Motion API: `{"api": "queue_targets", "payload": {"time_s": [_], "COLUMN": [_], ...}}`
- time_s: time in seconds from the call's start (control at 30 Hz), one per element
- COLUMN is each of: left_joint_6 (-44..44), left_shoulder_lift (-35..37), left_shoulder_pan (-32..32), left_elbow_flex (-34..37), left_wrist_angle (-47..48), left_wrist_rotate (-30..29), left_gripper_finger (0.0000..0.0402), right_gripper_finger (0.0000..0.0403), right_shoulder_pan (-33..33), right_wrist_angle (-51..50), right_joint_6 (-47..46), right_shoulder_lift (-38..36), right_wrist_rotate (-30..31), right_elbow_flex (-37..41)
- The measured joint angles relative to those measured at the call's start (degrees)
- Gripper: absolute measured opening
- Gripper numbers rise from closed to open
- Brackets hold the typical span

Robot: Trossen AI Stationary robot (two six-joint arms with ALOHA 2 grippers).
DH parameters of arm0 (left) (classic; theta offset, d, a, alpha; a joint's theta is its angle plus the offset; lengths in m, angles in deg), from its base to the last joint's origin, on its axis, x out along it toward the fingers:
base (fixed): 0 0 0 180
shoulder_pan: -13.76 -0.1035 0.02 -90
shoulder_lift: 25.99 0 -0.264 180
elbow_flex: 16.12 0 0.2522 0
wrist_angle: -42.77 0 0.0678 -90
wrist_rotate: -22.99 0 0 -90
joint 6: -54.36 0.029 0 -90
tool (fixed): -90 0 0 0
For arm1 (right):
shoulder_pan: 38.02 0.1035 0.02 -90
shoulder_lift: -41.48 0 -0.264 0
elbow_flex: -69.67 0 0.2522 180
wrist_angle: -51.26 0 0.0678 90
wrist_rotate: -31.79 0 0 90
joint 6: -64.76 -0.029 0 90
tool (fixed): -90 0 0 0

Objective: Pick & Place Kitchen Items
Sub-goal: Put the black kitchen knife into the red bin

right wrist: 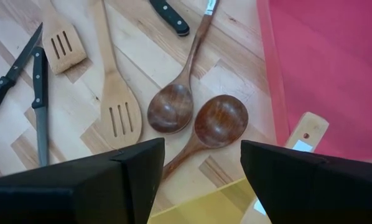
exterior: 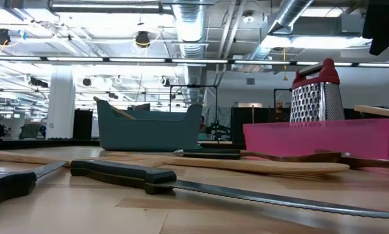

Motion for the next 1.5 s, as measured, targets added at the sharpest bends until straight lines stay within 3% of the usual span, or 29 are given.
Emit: {"api": "queue_targets", "payload": {"time_s": [0.4,0.73,0.87,1.07,1.33,1.5], "left_joint_6": [-12.85,-12.17,-8.15,-1.31,3.19,4.96], "left_shoulder_lift": [2.59,1.4,-0.82,-8.2,-20.89,-26.68], "left_shoulder_pan": [0.05,0.85,0.85,0.85,0.83,0.83], "left_elbow_flex": [-0.02,-0.04,-0.04,-0.04,-0.04,-0.04], "left_wrist_angle": [-17.53,-18.03,-18.04,-17.92,-20.09,-22.28], "left_wrist_rotate": [18.4,18.56,14.57,4.27,-19.54,-25.99], "left_gripper_finger": [0.0067,0.0067,0.0067,0.0067,0.0067,0.0067], "right_gripper_finger": [0.0221,0.0221,0.0221,0.0221,0.0221,0.0223], "right_shoulder_pan": [0.0,-0.02,-0.02,-0.56,-6.1,-11.56], "right_wrist_angle": [1.07,1.05,1.03,2.18,19.39,32.01], "right_joint_6": [0.55,0.55,0.55,3.25,28.37,43.42], "right_shoulder_lift": [0.0,0.0,0.0,0.0,0.0,0.0], "right_wrist_rotate": [0.41,0.44,1.57,10.43,16.35,16.37], "right_elbow_flex": [-0.01,0.01,0.01,0.01,0.01,0.01]}}
